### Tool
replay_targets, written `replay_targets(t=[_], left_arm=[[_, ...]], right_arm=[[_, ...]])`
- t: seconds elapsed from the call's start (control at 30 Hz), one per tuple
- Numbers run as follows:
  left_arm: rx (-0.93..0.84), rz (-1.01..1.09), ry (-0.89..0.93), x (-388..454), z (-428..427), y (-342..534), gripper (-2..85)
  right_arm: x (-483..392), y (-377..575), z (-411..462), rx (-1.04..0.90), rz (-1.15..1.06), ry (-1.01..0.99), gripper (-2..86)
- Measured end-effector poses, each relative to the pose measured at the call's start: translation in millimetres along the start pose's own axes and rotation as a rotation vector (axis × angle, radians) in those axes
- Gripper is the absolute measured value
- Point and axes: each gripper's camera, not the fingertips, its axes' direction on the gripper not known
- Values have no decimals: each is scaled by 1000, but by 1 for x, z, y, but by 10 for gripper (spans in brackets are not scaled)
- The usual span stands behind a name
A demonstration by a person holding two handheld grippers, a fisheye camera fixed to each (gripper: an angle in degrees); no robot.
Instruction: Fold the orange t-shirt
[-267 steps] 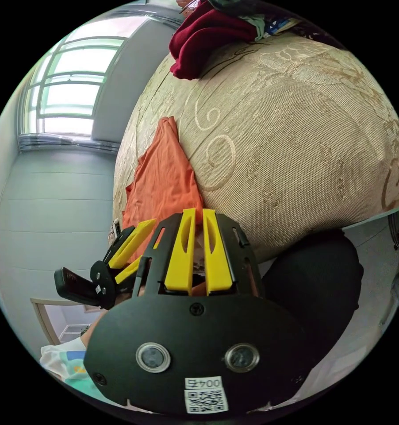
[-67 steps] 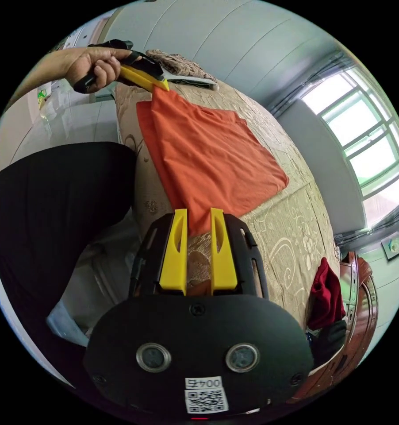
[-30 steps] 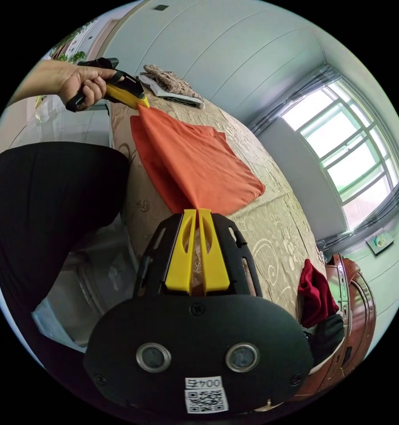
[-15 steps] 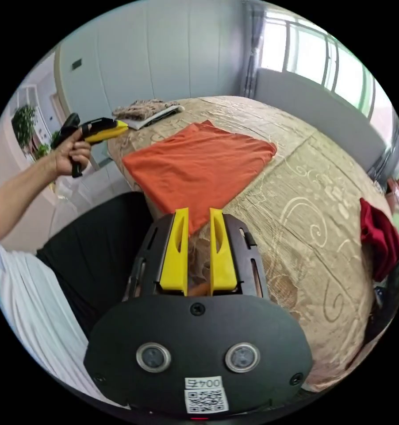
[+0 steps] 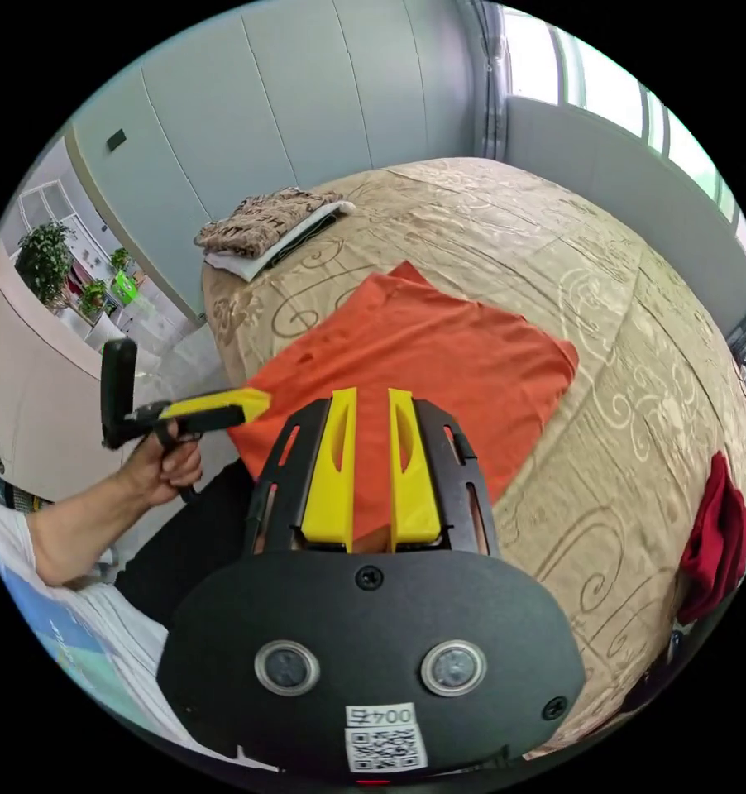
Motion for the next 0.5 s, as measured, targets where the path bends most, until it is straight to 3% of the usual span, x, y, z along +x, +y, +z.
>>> replay_targets(t=[0.33,0.5], left_arm=[[-8,-88,30,-31,9,15,52],[-33,-110,55,-33,0,4,59]], right_arm=[[26,-158,193,-302,20,86,59],[46,-155,183,-291,5,26,65]])
